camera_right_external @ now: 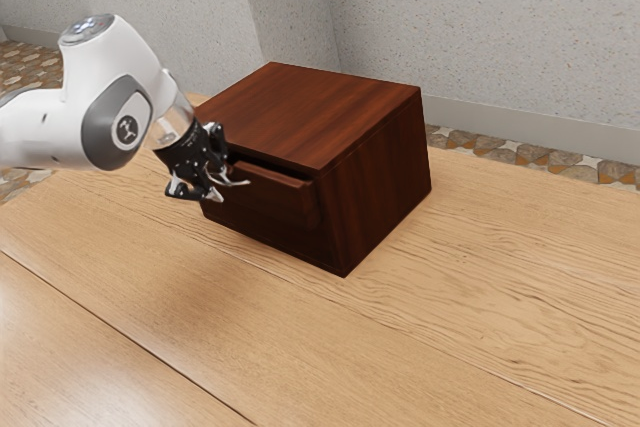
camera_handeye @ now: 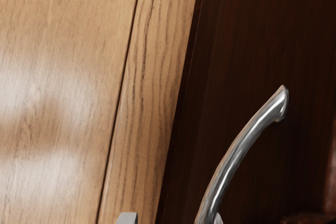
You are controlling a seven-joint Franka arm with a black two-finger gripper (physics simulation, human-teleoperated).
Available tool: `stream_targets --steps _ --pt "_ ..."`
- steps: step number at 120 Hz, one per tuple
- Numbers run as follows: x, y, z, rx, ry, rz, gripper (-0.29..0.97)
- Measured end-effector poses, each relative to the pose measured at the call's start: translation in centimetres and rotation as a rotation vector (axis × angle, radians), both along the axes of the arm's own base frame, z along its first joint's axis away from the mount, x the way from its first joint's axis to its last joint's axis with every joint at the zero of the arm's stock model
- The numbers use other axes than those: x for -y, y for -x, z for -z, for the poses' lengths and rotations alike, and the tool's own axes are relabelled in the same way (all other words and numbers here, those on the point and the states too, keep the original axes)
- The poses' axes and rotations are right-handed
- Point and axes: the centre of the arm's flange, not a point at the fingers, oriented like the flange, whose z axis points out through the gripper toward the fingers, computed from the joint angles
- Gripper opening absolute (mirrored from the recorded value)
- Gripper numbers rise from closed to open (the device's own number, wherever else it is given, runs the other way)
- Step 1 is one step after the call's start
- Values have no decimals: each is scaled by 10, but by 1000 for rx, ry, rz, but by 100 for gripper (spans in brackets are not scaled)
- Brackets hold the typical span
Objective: Pull the drawer handle with one arm to open the drawer
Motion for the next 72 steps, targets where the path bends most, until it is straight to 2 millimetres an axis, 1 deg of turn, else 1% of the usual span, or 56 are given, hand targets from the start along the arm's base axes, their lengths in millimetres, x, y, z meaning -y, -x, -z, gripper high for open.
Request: stream_targets --steps 18,36,72 --pt "-1 5 -1 -1 3 -3 1" --pt "-3 7 5 -14 9 -8 0" --pt "-5 23 2 -14 19 -18 0"
